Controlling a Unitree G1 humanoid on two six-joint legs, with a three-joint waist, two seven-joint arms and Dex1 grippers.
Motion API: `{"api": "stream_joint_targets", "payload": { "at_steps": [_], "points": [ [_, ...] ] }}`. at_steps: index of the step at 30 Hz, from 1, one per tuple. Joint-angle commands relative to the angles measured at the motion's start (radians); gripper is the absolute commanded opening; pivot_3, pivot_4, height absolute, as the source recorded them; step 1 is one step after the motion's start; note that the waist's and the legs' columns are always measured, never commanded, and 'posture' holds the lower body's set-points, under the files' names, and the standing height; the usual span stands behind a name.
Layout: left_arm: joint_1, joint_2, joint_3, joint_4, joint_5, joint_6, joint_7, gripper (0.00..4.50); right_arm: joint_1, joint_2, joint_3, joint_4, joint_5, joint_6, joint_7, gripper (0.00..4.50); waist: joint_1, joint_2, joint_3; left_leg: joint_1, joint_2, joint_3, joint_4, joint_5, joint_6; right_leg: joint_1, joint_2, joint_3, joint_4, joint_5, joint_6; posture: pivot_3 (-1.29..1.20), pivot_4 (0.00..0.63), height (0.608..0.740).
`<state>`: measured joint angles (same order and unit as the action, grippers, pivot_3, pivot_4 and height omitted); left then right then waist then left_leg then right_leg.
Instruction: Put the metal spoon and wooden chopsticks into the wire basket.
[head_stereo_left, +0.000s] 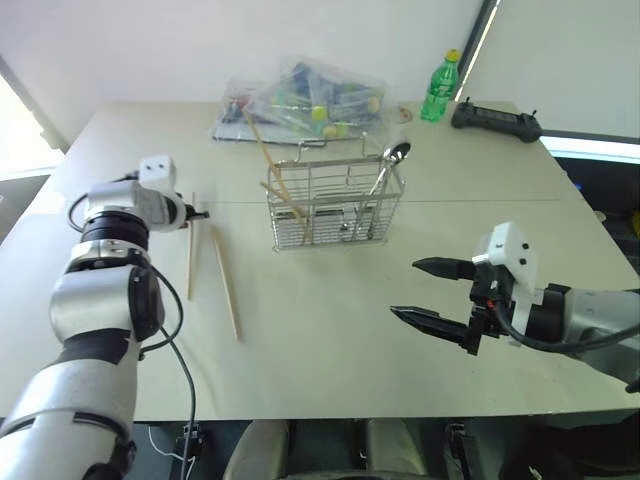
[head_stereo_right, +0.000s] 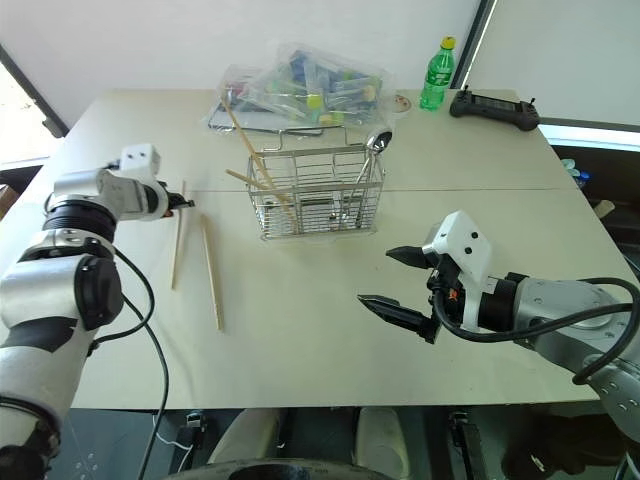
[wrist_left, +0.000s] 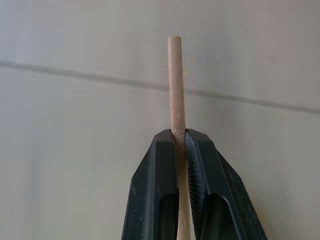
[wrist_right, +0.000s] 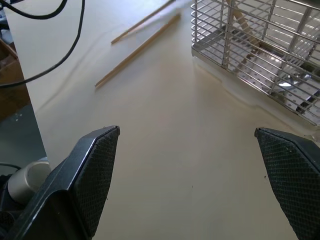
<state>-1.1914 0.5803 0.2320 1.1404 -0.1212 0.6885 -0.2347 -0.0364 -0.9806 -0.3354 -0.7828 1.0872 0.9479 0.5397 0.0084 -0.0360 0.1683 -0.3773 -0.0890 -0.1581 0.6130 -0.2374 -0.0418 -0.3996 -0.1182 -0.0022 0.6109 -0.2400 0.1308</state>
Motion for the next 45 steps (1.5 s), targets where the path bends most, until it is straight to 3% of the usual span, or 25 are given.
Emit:
{"api": "stream_joint_targets", "payload": {
  "at_steps": [1, 5, 11, 18, 26, 38, 41, 45],
  "points": [
    [-0.049, 0.071, 0.066, -0.114, -0.048, -0.167, -0.041, 0.07, 0.004, -0.014, -0.052, -0.006, 0.010, -0.019, 0.013, 4.47, 0.002, 0.000, 0.000, 0.000, 0.000, 0.000, 0.000, 0.000, 0.000, 0.000, 0.000, 0.000, 0.000, 0.000, 0.000, 0.00, 0.150, 0.734],
    [-0.059, 0.093, 0.170, -0.349, -0.196, -0.264, -0.180, 0.07, 0.009, -0.015, -0.068, 0.007, 0.009, -0.014, 0.018, 4.47, 0.006, -0.002, 0.001, -0.003, 0.000, 0.000, 0.000, 0.000, 0.000, -0.003, 0.000, 0.000, -0.001, 0.001, -0.002, 0.00, 0.150, 0.734],
    [-0.048, -0.004, 0.246, -0.807, -0.475, -0.109, -0.241, 0.07, 0.004, -0.012, -0.064, 0.023, 0.004, -0.015, 0.015, 4.47, 0.012, -0.003, 0.000, -0.009, -0.002, -0.005, 0.002, 0.000, 0.000, -0.005, -0.001, -0.001, -0.002, 0.002, -0.001, 0.00, 0.150, 0.734],
    [0.030, -0.165, 0.111, -1.123, -0.599, 0.002, -0.231, 0.07, 0.009, -0.009, -0.070, 0.023, 0.007, -0.013, 0.007, 4.47, 0.004, 0.000, -0.001, -0.006, -0.001, -0.002, 0.002, 0.000, 0.000, -0.003, 0.001, 0.000, 0.000, 0.002, -0.001, 0.00, 0.150, 0.734],
    [0.129, -0.245, 0.009, -1.120, -0.526, -0.103, -0.250, 0.07, 0.030, -0.008, -0.116, 0.009, 0.055, -0.005, -0.034, 4.47, 0.005, 0.001, 0.000, 0.002, 0.000, 0.001, 0.002, 0.000, 0.000, 0.004, 0.001, 0.001, -0.001, 0.000, 0.000, 0.00, 0.150, 0.734],
    [0.132, -0.296, -0.007, -1.020, -0.482, -0.247, -0.276, 0.07, 0.037, 0.009, -0.115, 0.003, 0.098, -0.019, -0.113, 4.47, 0.007, 0.001, -0.001, 0.000, -0.001, 0.001, 0.001, -0.002, 0.004, 0.006, 0.001, 0.000, -0.011, 0.002, -0.002, 0.00, 0.150, 0.734],
    [0.136, -0.306, -0.005, -1.018, -0.489, -0.256, -0.282, 1.21, 0.032, 0.011, -0.118, 0.010, 0.109, -0.019, -0.121, 4.47, 0.007, 0.001, -0.001, -0.001, -0.001, 0.001, 0.001, -0.002, 0.005, 0.006, 0.001, 0.000, -0.012, 0.002, -0.002, 0.00, 0.150, 0.734],
    [0.140, -0.318, 0.003, -1.027, -0.503, -0.262, -0.282, 3.27, 0.028, 0.009, -0.119, 0.019, 0.115, -0.019, -0.125, 4.47, 0.006, 0.001, -0.001, -0.001, -0.001, 0.001, 0.001, -0.003, 0.005, 0.006, 0.001, 0.000, -0.012, 0.002, -0.002, 0.00, 0.150, 0.734]
  ]
}}
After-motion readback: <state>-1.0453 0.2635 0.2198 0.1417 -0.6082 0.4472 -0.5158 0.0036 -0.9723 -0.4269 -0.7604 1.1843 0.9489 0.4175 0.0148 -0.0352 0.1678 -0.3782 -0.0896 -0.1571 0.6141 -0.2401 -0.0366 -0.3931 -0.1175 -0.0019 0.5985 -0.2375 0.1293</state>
